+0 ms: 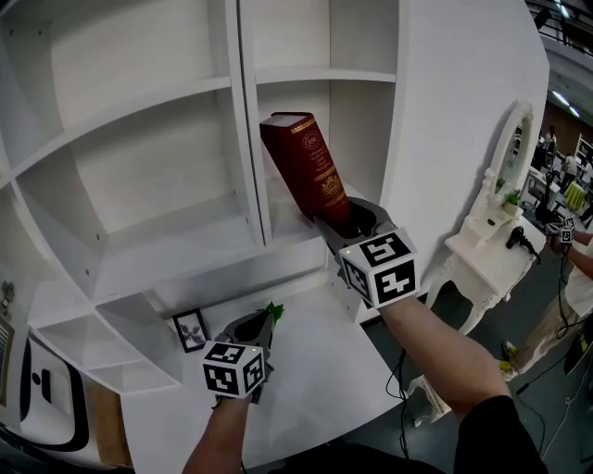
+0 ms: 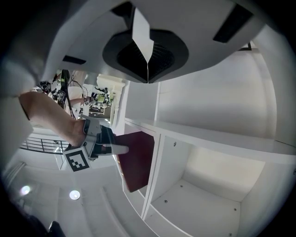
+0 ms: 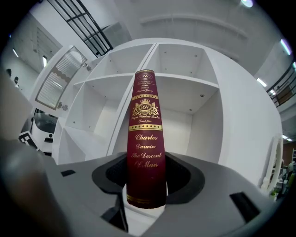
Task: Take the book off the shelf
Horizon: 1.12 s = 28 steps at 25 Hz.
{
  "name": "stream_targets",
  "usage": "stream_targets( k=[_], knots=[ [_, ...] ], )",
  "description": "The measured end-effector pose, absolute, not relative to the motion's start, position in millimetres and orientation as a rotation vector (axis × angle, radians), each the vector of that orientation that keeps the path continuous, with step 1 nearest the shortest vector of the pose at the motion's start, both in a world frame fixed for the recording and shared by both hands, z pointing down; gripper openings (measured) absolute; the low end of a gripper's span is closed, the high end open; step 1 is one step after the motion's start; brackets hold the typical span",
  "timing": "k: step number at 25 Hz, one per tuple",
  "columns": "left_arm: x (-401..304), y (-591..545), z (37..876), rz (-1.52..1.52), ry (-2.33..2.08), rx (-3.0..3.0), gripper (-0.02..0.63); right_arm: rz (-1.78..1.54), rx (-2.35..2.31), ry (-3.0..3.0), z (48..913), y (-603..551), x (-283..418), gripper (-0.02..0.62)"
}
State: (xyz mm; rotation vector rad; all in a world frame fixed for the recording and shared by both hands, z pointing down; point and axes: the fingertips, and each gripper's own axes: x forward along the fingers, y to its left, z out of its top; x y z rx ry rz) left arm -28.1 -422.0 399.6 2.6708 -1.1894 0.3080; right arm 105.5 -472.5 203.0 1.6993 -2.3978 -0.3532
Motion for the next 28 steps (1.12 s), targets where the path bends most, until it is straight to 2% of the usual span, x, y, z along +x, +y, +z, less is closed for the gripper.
stream_targets(
  k=[12,28],
  knots=[
    [-14.4,-415.2,404.0,0.336,-1.136,2.702,0.011,-0.272,1.803,-2.541,201.7,-417.0,149.8,0.219],
    [-18.3,-392.6,389.8,0.222,-1.07,2.789,0.011,-0.172,1.809,-2.589,258.2,-342.7,136.7,0.219]
  ],
)
